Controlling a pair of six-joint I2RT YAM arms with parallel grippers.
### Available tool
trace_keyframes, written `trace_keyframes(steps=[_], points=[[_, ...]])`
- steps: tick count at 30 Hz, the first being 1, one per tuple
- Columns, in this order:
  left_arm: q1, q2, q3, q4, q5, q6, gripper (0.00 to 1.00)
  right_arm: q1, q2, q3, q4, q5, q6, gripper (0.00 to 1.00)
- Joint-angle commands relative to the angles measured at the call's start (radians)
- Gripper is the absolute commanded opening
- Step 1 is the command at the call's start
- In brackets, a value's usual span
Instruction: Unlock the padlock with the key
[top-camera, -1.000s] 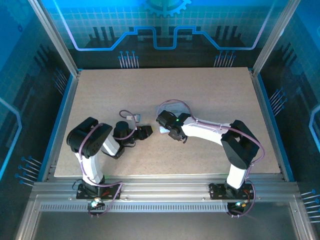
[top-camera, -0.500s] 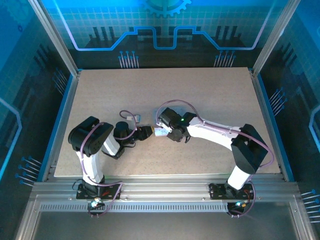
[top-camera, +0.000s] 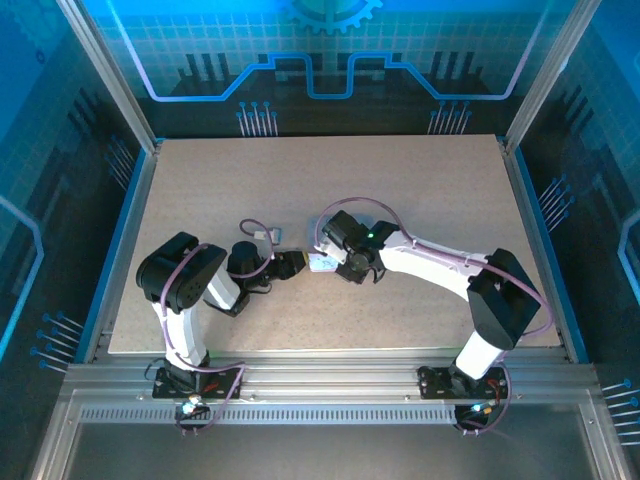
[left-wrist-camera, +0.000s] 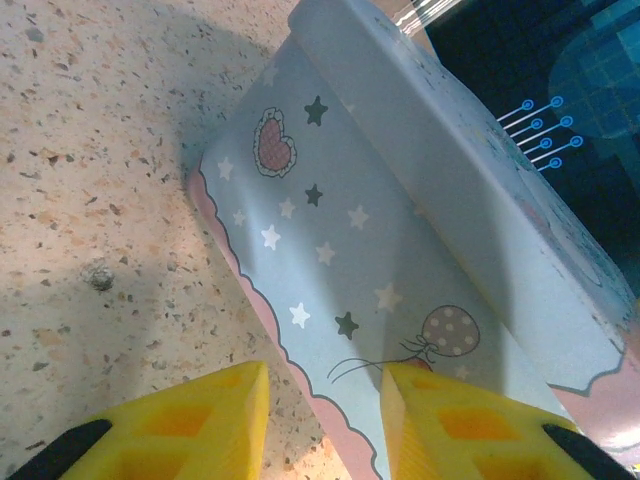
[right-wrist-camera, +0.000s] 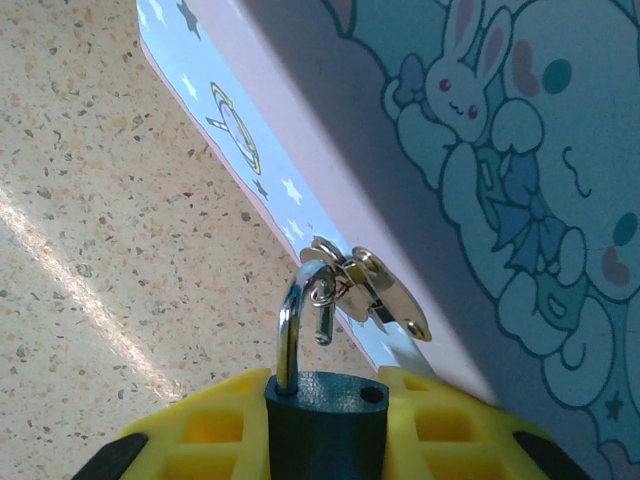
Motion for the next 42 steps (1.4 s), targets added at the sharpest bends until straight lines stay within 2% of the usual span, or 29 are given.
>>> trace_keyframes(steps=[1,4,8,15,20,26,32,36,42], points=[[0.007,-0.007,0.022,0.013,0.043,0.017,0.35,-0.004,0.018,-0.015,0.018,-0.102,-0.015,0.0],[0.007,0.002,0.026,0.014,0.053,0.018,0.35,-0.004,0.046,-0.001,-0.001,-0.097,-0.007,0.0],[0.007,0.011,0.022,0.021,0.056,0.022,0.35,-0.005,0.099,0.026,-0.046,0.029,0.07,0.0],[0.007,0.018,0.023,0.018,0.053,0.03,0.35,0.033,0.092,0.04,-0.077,0.178,0.147,0.0],[0.007,0.02,0.027,0.018,0.04,0.028,0.35,0.064,0.158,0.133,-0.198,0.362,0.196,0.0],[0.007,0.016,0.023,0.012,0.037,0.024,0.36,0.11,0.17,0.146,-0.186,0.539,0.204,0.0],[0.008,0.022,0.034,0.005,0.048,0.018,0.36,0.151,0.197,0.119,-0.119,0.662,0.116,0.0],[0.005,0.043,0.051,0.011,0.061,0.01,0.36,0.195,0.19,0.053,0.03,0.706,-0.029,0.0],[0.005,0.057,0.067,0.005,0.075,0.007,0.36,0.228,0.171,-0.043,0.284,0.703,-0.233,0.0]])
